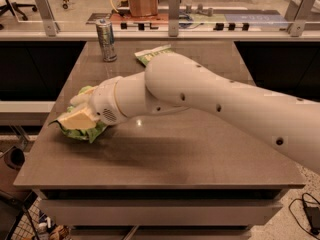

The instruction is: Pick green rice chip bag

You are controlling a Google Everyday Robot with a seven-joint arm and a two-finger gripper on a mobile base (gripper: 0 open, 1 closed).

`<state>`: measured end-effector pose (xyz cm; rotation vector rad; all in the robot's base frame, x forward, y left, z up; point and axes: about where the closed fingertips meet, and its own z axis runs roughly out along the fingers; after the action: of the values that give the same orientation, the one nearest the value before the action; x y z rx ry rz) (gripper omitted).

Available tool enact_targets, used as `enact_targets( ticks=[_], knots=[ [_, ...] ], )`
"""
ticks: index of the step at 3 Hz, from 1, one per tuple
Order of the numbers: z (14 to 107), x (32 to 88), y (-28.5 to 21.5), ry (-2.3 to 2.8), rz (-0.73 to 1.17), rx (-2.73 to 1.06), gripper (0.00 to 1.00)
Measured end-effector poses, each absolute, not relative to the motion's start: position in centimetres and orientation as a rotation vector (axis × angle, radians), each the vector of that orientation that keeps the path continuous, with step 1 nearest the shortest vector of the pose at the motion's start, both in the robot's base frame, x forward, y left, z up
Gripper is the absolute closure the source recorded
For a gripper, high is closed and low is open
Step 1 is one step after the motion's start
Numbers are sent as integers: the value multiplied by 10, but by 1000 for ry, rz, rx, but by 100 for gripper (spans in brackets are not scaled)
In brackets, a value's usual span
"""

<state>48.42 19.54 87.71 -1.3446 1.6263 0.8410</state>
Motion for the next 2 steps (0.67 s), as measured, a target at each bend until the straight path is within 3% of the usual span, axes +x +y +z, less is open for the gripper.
enact_targets(
  ticks=[2],
  knots=[
    [901,534,128,1373,849,-1196,100]
  ],
)
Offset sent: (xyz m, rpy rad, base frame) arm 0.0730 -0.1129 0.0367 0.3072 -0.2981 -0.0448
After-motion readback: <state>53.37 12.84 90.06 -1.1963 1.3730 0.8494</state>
